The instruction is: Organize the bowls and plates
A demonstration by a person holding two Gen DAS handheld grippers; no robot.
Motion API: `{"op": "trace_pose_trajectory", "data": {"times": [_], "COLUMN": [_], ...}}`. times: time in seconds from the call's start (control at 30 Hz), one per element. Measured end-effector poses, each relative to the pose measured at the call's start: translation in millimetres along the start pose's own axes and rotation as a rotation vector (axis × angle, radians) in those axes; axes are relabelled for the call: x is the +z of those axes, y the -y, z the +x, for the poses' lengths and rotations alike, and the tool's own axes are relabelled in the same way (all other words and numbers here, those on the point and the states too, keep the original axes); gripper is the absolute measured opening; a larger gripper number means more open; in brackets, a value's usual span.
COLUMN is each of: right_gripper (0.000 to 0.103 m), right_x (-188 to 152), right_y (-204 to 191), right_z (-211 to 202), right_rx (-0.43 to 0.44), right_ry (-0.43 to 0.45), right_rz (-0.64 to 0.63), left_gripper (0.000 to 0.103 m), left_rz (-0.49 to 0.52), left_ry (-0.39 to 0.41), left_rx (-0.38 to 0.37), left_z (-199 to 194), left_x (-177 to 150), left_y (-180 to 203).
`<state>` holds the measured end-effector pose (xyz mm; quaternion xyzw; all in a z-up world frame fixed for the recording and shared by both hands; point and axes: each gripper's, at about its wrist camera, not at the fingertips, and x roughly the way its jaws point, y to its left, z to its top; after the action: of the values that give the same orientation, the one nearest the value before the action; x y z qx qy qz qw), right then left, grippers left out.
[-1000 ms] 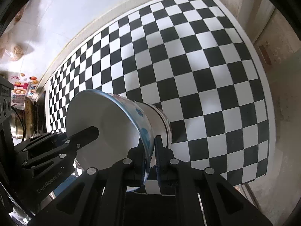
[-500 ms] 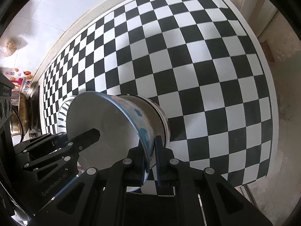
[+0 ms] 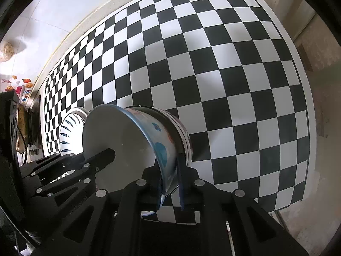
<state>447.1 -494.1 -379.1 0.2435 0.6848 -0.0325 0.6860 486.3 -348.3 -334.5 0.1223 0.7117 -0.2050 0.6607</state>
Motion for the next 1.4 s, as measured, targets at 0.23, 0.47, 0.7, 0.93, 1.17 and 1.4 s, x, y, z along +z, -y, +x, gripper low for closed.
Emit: {"op": "trace_pose_trajectory", "data": {"times": [0.23,0.47,0.7,0.93,1.17,1.4], "right_gripper": [0.016,0.023,0.016,0.016,0.046,0.074], "right_x": [-3,-9,-13,-12,-6,-6], "right_y": [5,8,9,10,20,34], "right_z": [-3,-12,-19,-14,-5,19], "right_rx": [0.024,0.028,0.021,0.015,0.045,0.149], "right_ry": [0.001,0.02,0.034,0.026,-0.007,-0.059], "right_rz": [0.018,0.031,0.012,0.018,0.047,0.084], "left_gripper": [0.015,0.015,0.015,0.016,0.028,0.029], "left_rz": [-0.031,-0.048,-0.035,-0.036,-0.062,-0.053], "left_ry": [-0.004,-0.01,0.0,-0.003,-0.012,-0.098], "left_rx": [-0.017,-0.03,-0.01,-0.012,-0.059,-0.081], "left_z": [0,0,-2,-1,2,23], "left_x": [1,0,-1,0,9,31], "left_y": [-4,-7,1,0,-12,-20]}}
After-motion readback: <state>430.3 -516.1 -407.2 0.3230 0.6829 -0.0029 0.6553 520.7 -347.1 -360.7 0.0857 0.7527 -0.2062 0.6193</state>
